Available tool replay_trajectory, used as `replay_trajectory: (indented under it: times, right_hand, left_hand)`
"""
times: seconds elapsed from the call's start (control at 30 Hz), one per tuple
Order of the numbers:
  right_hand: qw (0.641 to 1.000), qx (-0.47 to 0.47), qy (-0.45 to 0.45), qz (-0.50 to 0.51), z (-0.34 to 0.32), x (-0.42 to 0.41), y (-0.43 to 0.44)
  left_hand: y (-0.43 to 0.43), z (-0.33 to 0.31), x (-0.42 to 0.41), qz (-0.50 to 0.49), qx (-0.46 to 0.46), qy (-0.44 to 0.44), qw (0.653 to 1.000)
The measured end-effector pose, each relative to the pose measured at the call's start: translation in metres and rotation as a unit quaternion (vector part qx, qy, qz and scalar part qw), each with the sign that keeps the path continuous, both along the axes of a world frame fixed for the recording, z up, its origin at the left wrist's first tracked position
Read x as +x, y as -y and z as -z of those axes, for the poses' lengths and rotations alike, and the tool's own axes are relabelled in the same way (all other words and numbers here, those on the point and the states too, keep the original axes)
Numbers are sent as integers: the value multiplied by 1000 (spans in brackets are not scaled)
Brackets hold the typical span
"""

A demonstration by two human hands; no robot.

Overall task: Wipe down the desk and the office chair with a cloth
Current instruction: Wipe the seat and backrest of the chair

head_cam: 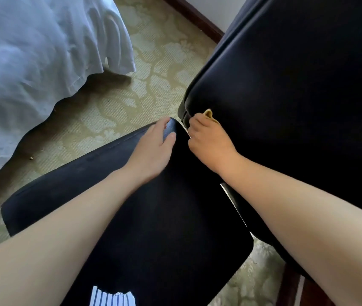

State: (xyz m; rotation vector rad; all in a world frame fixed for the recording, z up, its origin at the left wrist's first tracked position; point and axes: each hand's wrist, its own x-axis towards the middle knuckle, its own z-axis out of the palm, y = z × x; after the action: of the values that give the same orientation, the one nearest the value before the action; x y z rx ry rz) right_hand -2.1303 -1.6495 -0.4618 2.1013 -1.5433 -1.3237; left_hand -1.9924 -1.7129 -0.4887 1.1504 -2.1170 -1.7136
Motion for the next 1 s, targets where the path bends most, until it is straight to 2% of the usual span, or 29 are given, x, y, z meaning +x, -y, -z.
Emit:
replay_trajectory:
  times: [0.07,0.23,0.4,0.53,0.57,0.63,0.7,0.73,0.83,0.93,1.0]
  right_hand:
    - [997,65,-41,-7,4,0,-31]
    - [980,189,-67,4,9,7,-129]
    - [980,200,-13,17,-4,9,-204]
    - [982,185,32,7,-23,8,-238]
    - [983,178,36,20,-28,8,-242]
    - [991,90,65,78,-45,6,-252]
    - [967,8,163,198,-60,5,-262]
    - [954,-43,201,217,-68,7,-263]
    - [949,-124,235,166,-92,1,-265]
    - [983,-138,119,24,-117,-8,-253]
    - [979,-170,110,-9,-132,-17,-238]
  left_hand:
    - [-8,0,-5,4,9,-5,1000]
    - [-40,-3,-23,14,21,-42,999]
    - [-81,-15,-43,24,47,-92,994]
    - [-114,-35,-53,-20,32,-146,988]
    - [-117,-38,-54,-36,30,-158,986]
    - [-125,-47,-58,-46,38,-169,984]
    - [-129,-54,-62,-42,51,-162,985]
    - [-130,-55,-62,-40,53,-154,986]
    - [-128,-56,-62,-23,58,-137,989]
    - [-122,-56,-62,14,44,-118,992]
    - [-118,-56,-61,38,33,-103,993]
